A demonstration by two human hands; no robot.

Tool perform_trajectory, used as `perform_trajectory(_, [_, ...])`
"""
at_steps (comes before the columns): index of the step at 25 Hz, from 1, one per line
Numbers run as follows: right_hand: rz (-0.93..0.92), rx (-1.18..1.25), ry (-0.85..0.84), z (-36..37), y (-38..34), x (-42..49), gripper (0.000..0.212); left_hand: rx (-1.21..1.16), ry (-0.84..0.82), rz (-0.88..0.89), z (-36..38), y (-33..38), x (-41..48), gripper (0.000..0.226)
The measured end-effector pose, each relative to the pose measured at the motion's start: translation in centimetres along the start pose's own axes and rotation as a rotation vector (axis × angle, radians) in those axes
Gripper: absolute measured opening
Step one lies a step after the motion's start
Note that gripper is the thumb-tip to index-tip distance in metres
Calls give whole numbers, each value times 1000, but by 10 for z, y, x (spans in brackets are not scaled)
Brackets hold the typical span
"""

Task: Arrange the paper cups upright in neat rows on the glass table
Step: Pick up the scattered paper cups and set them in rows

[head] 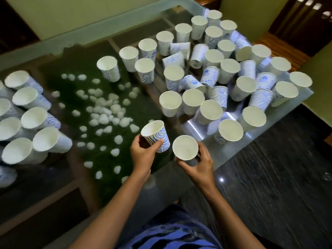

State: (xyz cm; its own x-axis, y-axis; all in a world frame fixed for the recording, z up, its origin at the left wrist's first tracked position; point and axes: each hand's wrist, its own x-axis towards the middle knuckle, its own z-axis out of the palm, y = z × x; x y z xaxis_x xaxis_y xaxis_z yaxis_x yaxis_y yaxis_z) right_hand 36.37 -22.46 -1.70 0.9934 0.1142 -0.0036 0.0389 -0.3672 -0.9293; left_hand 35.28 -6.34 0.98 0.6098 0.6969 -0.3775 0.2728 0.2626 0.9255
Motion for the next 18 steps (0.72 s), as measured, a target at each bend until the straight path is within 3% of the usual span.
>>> perform_trajectory(5, [-126,-51,-229,61,-26,-10,73,97,159,173,-98,-14,-9,64])
perform_trajectory(18, [-183,-10,-660,306,-148,-171,69,56,565,192,-434,-33,-21,71])
